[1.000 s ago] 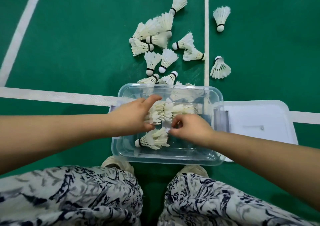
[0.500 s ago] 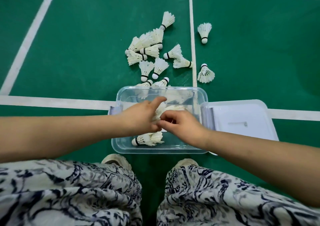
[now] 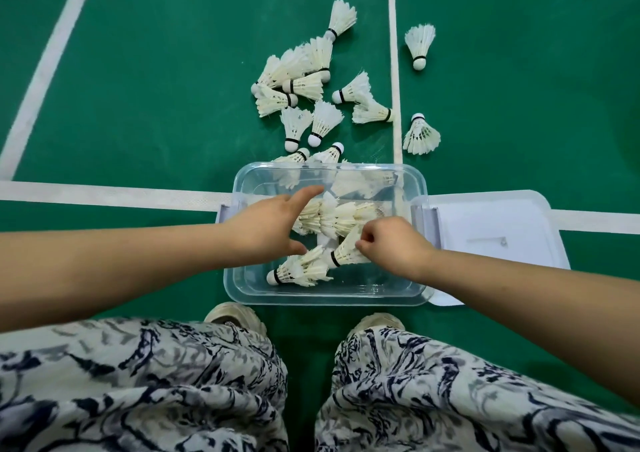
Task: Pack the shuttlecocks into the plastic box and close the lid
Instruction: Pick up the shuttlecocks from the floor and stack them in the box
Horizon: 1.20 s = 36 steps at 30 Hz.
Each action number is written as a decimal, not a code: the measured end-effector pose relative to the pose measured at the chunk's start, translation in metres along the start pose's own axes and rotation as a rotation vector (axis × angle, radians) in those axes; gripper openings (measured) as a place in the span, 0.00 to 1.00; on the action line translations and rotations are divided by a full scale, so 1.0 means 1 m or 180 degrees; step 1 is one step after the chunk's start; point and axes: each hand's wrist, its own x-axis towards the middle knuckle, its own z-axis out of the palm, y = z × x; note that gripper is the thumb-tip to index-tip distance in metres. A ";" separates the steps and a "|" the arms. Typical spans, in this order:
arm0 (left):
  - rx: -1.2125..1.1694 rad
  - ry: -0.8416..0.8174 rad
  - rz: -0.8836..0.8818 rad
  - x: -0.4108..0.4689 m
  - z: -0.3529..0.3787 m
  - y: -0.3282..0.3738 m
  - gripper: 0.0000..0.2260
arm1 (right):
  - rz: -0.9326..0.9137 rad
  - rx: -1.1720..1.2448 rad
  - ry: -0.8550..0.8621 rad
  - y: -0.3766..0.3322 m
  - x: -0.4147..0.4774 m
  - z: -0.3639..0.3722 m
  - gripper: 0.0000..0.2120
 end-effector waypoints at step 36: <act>0.0487 -0.0232 0.0459 -0.009 -0.019 0.019 0.12 | 0.0094 0.1159 -0.0351 -0.013 -0.016 -0.013 0.05</act>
